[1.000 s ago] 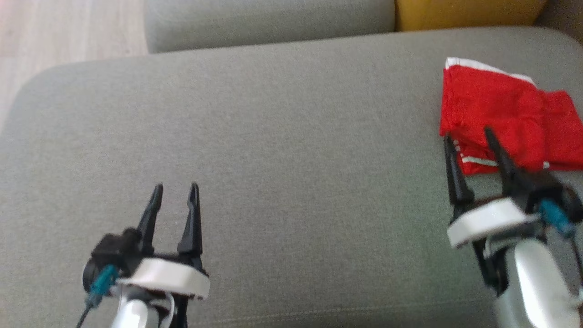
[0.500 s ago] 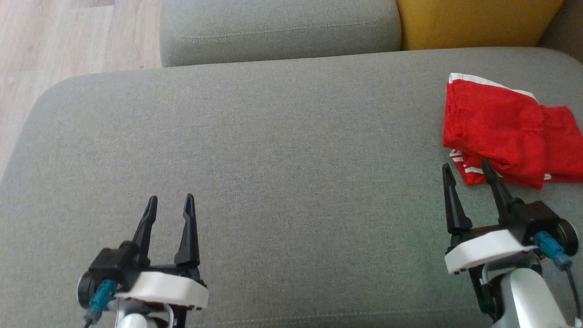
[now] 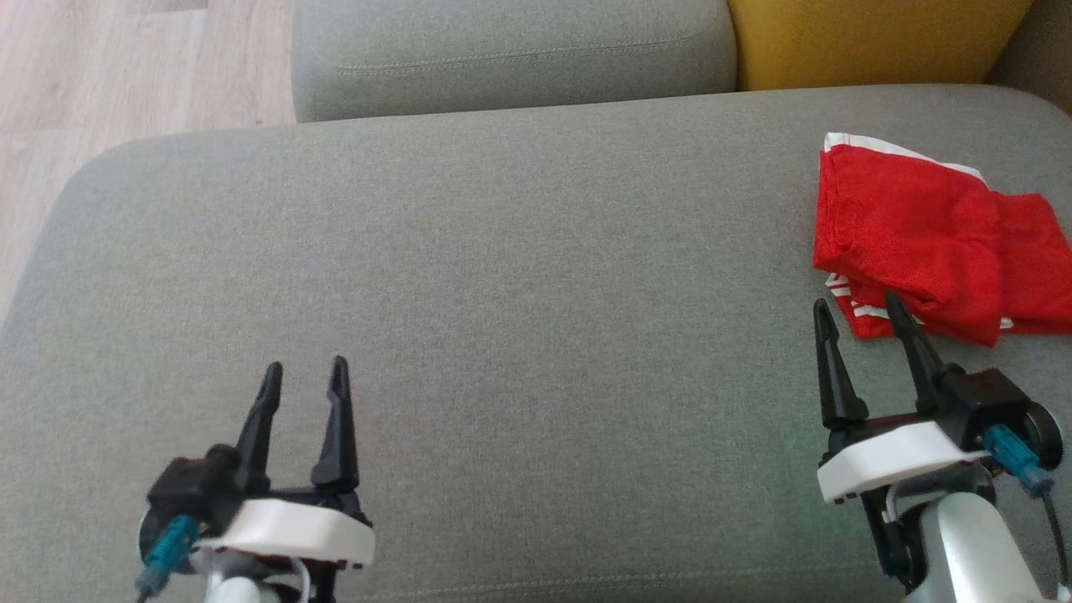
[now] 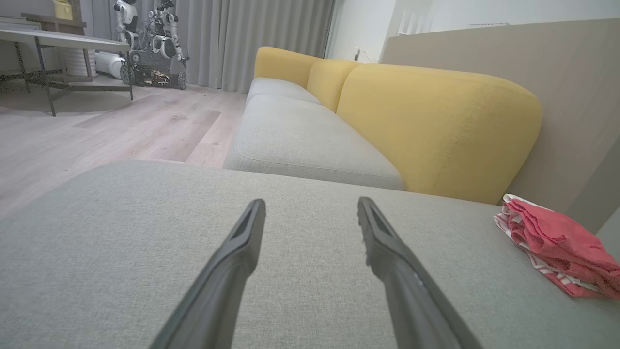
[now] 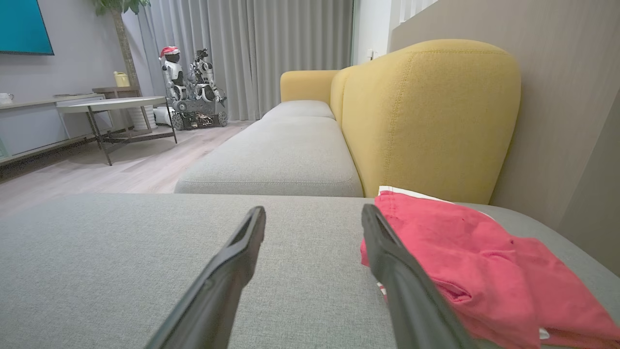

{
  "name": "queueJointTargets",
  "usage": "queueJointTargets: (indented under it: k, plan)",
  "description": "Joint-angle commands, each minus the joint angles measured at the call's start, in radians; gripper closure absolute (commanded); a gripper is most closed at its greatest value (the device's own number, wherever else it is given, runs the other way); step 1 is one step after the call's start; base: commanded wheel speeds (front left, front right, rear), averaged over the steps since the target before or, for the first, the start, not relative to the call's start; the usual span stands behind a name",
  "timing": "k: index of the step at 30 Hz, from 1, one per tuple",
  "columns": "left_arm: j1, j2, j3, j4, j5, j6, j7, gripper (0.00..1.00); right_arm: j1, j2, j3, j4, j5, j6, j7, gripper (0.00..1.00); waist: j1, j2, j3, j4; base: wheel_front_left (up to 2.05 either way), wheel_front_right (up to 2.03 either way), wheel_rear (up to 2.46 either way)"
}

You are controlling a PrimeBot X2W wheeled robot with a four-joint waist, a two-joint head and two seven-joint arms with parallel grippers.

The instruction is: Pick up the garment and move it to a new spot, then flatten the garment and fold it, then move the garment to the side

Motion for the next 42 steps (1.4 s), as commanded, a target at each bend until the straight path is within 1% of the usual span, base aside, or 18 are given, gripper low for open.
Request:
queueJointTargets:
  k: [1, 4, 7, 10, 11, 15, 20, 42]
  plan:
    - [-0.03, 0.006, 0.048, -0.031, -0.016, -0.009, -0.005, 0.0, -0.025, -0.001, 0.029, -0.04, 0.006, -0.001, -0.003, 0.0, 0.0001, 0.0, 0.001, 0.0, 0.0, 0.0, 0.0]
    - [-0.029, 0.006, 0.066, -0.037, -0.032, -0.018, -0.005, 0.0, -0.024, -0.001, 0.032, -0.039, 0.008, -0.001, -0.003, 0.0, 0.0001, 0.0, 0.002, 0.0, 0.0, 0.0, 0.0]
    - [-0.027, 0.006, 0.073, -0.039, -0.052, -0.043, -0.005, 0.0, -0.025, -0.001, 0.034, -0.038, 0.01, -0.001, -0.003, 0.0, 0.0001, 0.0, 0.001, 0.0, 0.0, 0.0, 0.0]
    - [-0.023, 0.006, 0.081, -0.024, -0.079, -0.051, -0.005, 0.0, -0.025, -0.001, 0.035, -0.038, 0.011, -0.001, -0.002, 0.0, 0.0001, 0.0, -0.001, -0.001, 0.0, 0.0, 0.0]
    - [0.003, 0.0, 0.048, 0.007, -0.082, -0.051, 0.0, 1.0, 0.0, 0.0, 0.009, 0.0, 0.001, 0.0, 0.0, 1.0, 0.0001, 0.0, 0.0, -0.001, 0.0, 0.0, 0.0]
    - [0.02, -0.004, 0.047, 0.068, -0.086, -0.051, 0.001, 1.0, 0.027, 0.002, 0.012, 0.057, 0.004, 0.0, 0.001, 1.0, 0.0001, 0.0, -0.001, -0.001, 0.0, 0.0, 0.0]
    - [0.015, -0.002, 0.052, 0.07, -0.129, -0.054, 0.011, 1.0, 0.024, 0.001, 0.006, 0.059, 0.054, 0.0, 0.01, 1.0, 0.0001, 0.0, -0.001, -0.001, 0.0, 0.0, 0.0]
    - [-0.02, 0.007, 0.085, 0.093, -0.371, -0.075, 0.072, 1.0, 0.016, 0.001, -0.016, 0.058, 0.343, 0.0, 0.055, 1.0, 0.0001, 0.0, -0.002, 0.002, 0.0, 0.0, 0.0]
